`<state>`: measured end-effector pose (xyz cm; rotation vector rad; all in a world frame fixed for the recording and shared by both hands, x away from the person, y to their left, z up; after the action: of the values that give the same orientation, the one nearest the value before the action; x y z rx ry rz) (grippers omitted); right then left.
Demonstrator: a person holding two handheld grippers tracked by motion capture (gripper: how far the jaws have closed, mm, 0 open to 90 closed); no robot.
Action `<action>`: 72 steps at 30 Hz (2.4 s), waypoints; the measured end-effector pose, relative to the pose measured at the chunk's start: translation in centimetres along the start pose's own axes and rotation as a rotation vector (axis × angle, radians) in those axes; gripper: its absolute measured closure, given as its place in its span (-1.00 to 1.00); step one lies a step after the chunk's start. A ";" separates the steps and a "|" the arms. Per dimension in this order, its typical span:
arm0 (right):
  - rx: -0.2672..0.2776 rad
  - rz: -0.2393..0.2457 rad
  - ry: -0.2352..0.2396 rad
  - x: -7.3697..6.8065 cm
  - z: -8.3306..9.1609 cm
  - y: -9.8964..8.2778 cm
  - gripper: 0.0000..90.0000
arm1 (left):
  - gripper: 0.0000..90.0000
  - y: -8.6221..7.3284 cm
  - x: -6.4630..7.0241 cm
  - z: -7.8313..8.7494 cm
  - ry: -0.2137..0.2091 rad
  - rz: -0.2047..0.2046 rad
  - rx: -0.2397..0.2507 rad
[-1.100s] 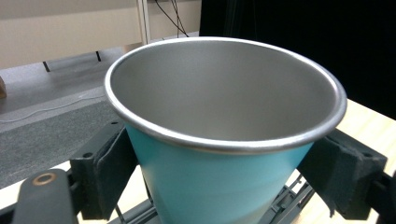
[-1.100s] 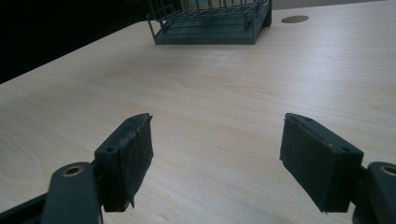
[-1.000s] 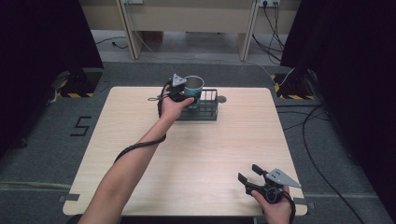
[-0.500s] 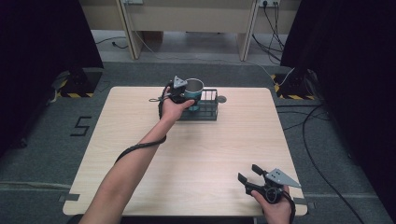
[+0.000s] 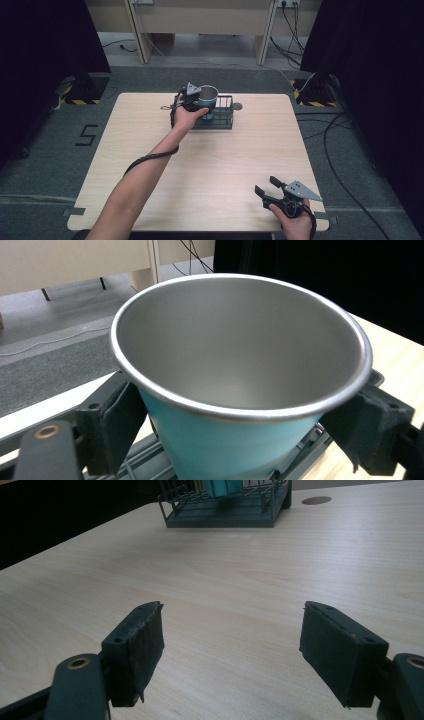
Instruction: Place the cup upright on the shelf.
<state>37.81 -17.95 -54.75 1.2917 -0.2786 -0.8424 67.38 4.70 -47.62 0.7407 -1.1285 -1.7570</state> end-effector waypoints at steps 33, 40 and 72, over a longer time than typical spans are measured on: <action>-0.006 0.001 0.002 0.1 0.0 0.0 -0.42 | -0.68 0.3 -0.4 2.7 -0.008 -0.012 0.037; -0.006 -0.002 0.001 0.1 -0.1 0.0 -0.42 | -0.68 -0.1 -0.8 4.0 -0.011 -0.033 0.040; 0.000 -0.011 -0.005 0.2 0.0 0.0 -0.43 | -0.68 -2.3 -2.2 11.0 -0.028 -0.062 0.081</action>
<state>37.94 -18.06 -54.81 1.2922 -0.2760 -0.8549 58.33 11.27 -45.19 0.8100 -1.2130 -1.7871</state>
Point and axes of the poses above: each handheld gripper's, and its own axes: z roughly backward along the jaws, y roughly out of its top, x roughly to its right, the point moved 10 cm from there along -z, roughly forward along the jaws, and after that the axes turned 11 degrees about y, right-handed, at the moved point
